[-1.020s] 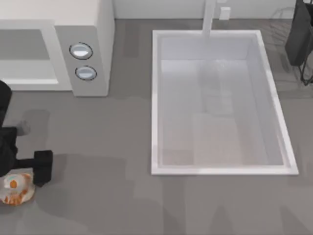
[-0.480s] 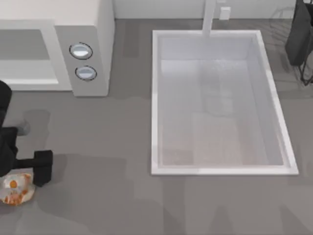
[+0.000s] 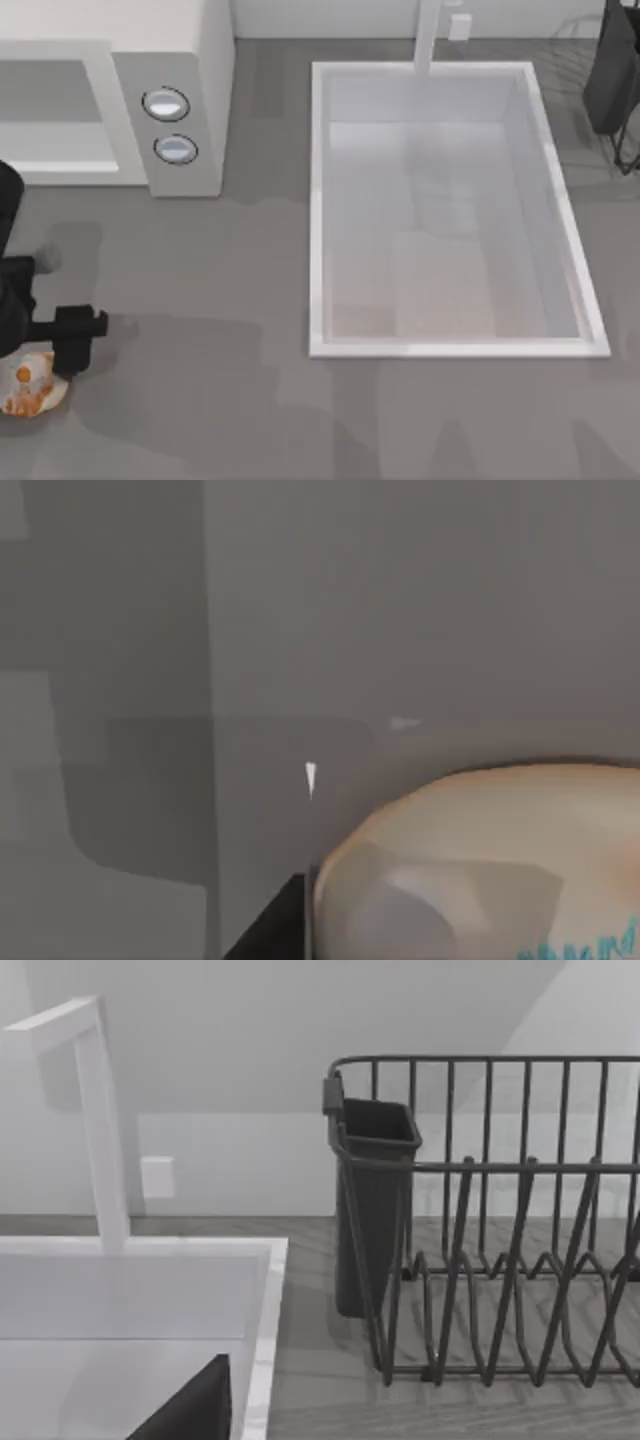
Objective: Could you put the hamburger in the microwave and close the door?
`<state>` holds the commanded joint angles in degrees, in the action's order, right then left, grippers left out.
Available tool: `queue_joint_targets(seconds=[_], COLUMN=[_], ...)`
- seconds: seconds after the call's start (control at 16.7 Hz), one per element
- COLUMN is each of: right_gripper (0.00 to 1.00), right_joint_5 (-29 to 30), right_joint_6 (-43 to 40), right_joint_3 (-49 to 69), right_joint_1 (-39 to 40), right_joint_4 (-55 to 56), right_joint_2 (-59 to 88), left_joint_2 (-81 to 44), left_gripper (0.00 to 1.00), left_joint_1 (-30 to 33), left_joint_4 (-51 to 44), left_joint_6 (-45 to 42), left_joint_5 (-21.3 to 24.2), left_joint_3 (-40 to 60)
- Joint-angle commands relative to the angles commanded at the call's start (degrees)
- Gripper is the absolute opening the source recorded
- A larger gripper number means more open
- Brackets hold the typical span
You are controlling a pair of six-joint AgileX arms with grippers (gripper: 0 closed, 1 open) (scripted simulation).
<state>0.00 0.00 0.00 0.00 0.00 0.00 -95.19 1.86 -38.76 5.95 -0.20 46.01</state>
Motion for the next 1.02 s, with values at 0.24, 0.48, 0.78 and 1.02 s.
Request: queue_joint_targets(seconds=[0.24, 0.48, 0.78, 1.02], right_gripper=[1.0, 1.0, 1.0, 1.0], right_joint_5=[0.0, 0.0, 0.0, 0.0], right_joint_6=[0.0, 0.0, 0.0, 0.0], right_joint_3=[0.0, 0.0, 0.0, 0.0], right_joint_1=[0.0, 0.0, 0.0, 0.0], right_joint_4=[0.0, 0.0, 0.0, 0.0], right_joint_2=[0.0, 0.0, 0.0, 0.0], left_joint_2=[3.02, 7.45, 9.43, 8.22], left_gripper=[0.0, 0.0, 0.0, 0.0], left_joint_1=[0.05, 0.13, 0.16, -0.29], left_joint_4=[-9.08, -20.86, -23.93, -21.98], left_joint_6=[0.19, 0.36, 0.38, -0.03], left_joint_5=[-0.02, -0.02, -0.01, 0.31], left_joint_3=[5.59, 12.23, 14.43, 14.12])
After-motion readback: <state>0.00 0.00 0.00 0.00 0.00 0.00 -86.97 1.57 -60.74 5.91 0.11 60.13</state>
